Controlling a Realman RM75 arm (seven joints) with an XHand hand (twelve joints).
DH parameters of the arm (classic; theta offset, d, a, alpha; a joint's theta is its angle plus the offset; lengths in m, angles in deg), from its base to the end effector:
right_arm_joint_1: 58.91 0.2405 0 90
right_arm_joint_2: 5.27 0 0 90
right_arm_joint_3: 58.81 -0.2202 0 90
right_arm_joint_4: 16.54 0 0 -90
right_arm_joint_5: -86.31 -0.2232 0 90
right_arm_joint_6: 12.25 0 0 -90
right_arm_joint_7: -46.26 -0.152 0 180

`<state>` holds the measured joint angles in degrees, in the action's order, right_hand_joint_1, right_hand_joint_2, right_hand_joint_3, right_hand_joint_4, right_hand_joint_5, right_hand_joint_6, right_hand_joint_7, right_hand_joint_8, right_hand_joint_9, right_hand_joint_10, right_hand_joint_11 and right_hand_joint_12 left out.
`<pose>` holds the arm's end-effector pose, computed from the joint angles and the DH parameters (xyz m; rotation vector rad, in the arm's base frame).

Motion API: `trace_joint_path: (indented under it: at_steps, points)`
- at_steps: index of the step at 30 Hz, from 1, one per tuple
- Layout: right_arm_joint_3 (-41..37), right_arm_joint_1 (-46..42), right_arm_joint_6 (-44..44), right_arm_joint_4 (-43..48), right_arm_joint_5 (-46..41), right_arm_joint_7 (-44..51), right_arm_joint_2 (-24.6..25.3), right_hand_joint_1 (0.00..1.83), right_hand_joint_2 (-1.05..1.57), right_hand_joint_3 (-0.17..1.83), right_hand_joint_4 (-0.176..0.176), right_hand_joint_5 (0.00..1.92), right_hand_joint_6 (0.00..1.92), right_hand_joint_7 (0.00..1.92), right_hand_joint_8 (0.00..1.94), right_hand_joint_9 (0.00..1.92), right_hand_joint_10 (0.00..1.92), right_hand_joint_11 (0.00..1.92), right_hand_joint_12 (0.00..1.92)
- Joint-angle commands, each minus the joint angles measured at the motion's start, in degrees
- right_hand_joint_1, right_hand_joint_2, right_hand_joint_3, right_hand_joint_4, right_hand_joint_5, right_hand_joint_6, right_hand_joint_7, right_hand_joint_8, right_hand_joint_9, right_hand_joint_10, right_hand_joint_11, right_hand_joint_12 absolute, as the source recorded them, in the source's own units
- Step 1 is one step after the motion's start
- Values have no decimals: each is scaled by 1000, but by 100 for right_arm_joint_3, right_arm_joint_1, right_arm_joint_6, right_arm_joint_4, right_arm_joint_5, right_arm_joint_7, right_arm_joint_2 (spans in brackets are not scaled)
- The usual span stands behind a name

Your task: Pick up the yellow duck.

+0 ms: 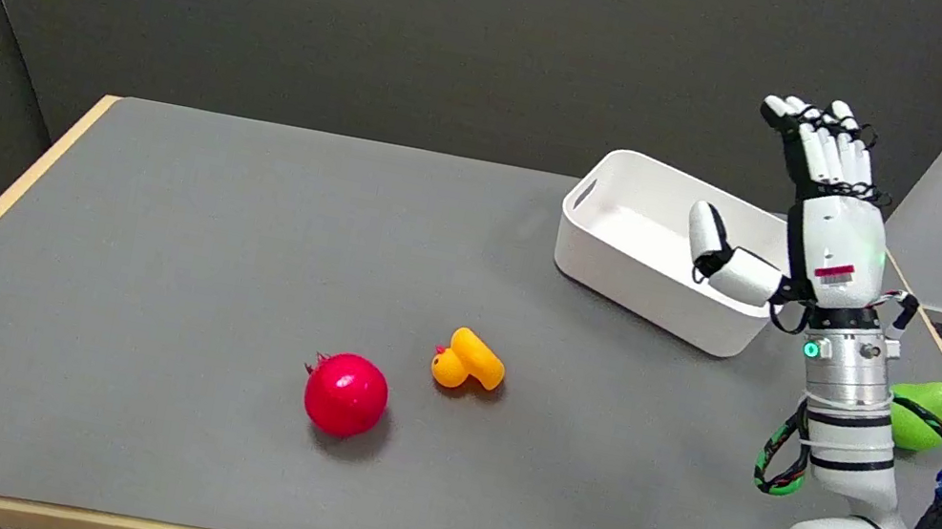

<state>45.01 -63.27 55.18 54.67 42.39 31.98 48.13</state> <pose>-0.1824 -0.3007 0.3873 1.4998 0.3210 0.7800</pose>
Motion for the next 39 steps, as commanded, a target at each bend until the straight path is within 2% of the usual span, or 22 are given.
trace_joint_path:
  at_steps: [1, 3, 6, 10, 12, 14, 18, 22, 24, 27, 35, 39]
  points:
    - [-136, -557, -1431, 1188, 36, 1374, -349, 379, 626, 866, -30, 149, 380, 88, 258, -1, 529, -1, 150]
    - [-164, -687, -1750, 1451, 31, 1535, -376, 375, 599, 890, -29, 125, 389, 70, 252, 3, 453, -1, 110]
    - [-95, -866, -2188, 1755, -139, 1736, -340, 382, 580, 889, -27, 98, 371, 50, 140, -1, 304, -1, 71]
    - [164, -1035, -2301, 2005, -559, 2116, -159, 375, 572, 886, -36, 81, 354, 41, 105, -1, 223, -1, 65]
    - [268, -1101, -2229, 2143, -704, 2531, -49, 369, 563, 877, -56, 58, 332, 38, 116, -1, 211, -1, 120]
    - [375, -1133, -2185, 2294, -782, 2966, 57, 371, 539, 885, -110, 49, 316, 55, 142, -1, 209, -1, 261]
    - [714, -1109, -2237, 2671, -1050, 3852, 357, 372, 556, 868, -157, 46, 303, 46, 237, -1, 333, -1, 357]
    - [1388, -972, -1772, 2786, -1187, 4356, 465, 353, 546, 889, -173, 52, 291, 56, 353, -1, 469, -1, 426]
    - [1777, -900, -1370, 2823, -1144, 4497, 520, 519, 531, 943, -176, 24, 322, 43, 411, -1, 475, -1, 454]
    - [2238, -913, -1026, 2896, -1047, 4633, 586, 299, 633, 724, -176, 90, 335, 113, 305, -1, 521, -1, 454]
    - [2896, -1259, -562, 2694, -779, 5052, 1212, 182, 658, 698, -176, 201, 457, 137, 325, -1, 530, -1, 381]
    - [3072, -1434, -326, 2498, -827, 5074, 1413, 166, 656, 699, -176, 212, 490, 160, 360, -1, 650, -1, 387]
